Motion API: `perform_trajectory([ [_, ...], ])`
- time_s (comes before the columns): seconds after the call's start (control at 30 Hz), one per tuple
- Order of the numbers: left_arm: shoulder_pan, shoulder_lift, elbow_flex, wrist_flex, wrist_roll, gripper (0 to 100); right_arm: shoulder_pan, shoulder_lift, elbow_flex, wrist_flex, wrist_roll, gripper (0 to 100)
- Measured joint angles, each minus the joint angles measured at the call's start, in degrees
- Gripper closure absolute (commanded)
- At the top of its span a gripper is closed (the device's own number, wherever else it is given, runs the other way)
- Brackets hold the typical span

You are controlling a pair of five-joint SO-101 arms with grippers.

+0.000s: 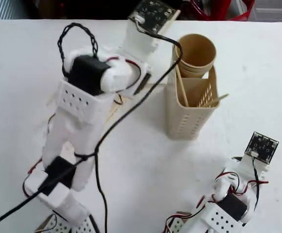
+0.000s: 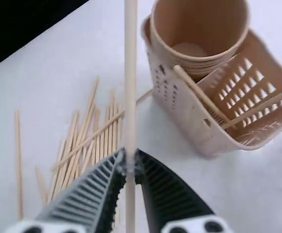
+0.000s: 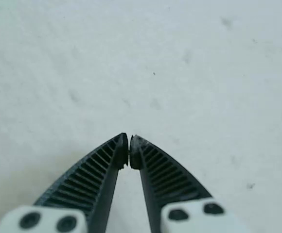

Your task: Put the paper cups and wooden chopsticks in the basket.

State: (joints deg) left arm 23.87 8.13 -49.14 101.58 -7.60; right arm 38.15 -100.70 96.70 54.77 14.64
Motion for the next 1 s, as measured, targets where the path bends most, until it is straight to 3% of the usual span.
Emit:
perform_trajectory([
  [0.37,15.6,-6.2,-0.5,-3.3,-1.7,98,0.0,0.0,0.0,0.0,0.0,97.8],
  [0.63,17.1,-14.9,8.2,-4.9,-1.7,98,0.1,0.0,0.0,0.0,0.0,97.8],
  [0.8,17.1,-28.1,26.7,-15.3,-2.2,98,0.0,0.0,0.0,0.0,0.0,97.8],
  [1.0,14.2,-42.2,53.6,-39.5,-2.2,98,0.0,0.0,0.0,0.0,0.0,97.8],
])
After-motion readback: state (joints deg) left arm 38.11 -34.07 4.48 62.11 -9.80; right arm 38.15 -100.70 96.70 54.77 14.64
